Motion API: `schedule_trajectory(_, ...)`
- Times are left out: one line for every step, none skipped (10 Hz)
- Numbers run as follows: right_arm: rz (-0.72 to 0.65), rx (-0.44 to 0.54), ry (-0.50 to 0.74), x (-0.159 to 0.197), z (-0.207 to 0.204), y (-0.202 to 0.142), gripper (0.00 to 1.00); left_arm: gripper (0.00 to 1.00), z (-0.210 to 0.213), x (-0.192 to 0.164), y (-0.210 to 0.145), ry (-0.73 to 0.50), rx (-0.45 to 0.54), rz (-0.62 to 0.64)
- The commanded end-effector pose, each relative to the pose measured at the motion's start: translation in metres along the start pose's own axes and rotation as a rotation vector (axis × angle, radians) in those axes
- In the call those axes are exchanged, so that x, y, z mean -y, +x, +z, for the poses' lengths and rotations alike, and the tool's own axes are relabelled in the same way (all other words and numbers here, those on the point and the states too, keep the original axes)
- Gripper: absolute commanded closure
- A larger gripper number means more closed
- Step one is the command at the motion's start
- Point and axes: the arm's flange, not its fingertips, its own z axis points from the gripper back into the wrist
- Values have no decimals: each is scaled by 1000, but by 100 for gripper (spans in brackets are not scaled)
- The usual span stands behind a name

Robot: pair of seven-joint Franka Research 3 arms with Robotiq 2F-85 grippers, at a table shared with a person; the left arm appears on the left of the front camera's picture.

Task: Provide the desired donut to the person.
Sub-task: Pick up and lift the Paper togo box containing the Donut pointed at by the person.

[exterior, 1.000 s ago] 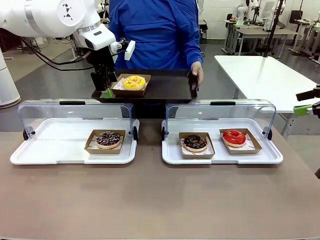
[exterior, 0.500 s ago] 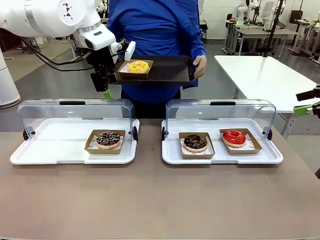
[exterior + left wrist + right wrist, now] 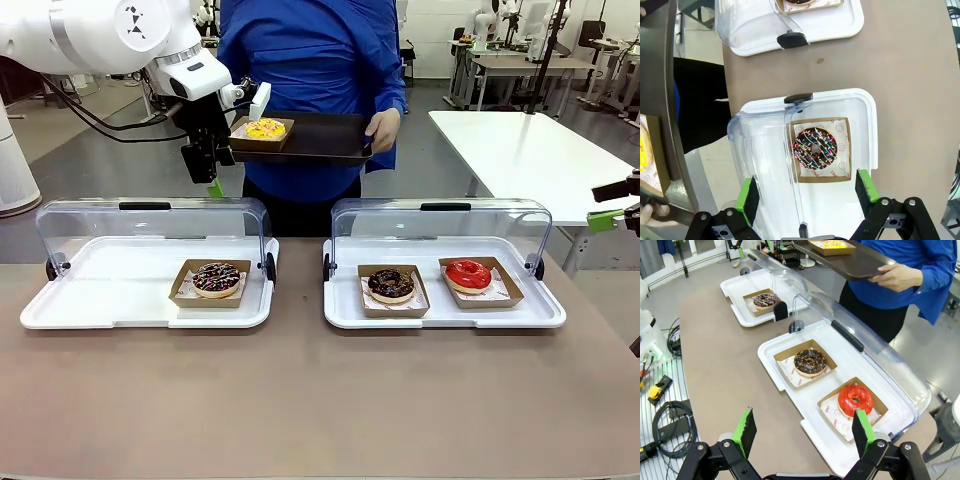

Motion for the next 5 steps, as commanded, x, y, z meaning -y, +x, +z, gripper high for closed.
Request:
schedule_trajectory(12,16,3,2,-2,-1,0,0,0,0,0,0,0,0)
schedule_trajectory(12,16,3,2,-2,-1,0,0,25,18,-9,-65,34,65)
schedule_trajectory(12,16,3,2,-2,-1,0,0,51,42,-42,-132,76,160)
schedule_trajectory(12,16,3,2,-2,-1,0,0,74,66,-83,-163,151,220)
schedule_trajectory(12,16,3,2,-2,-1,0,0,90,89,-130,-168,222,285)
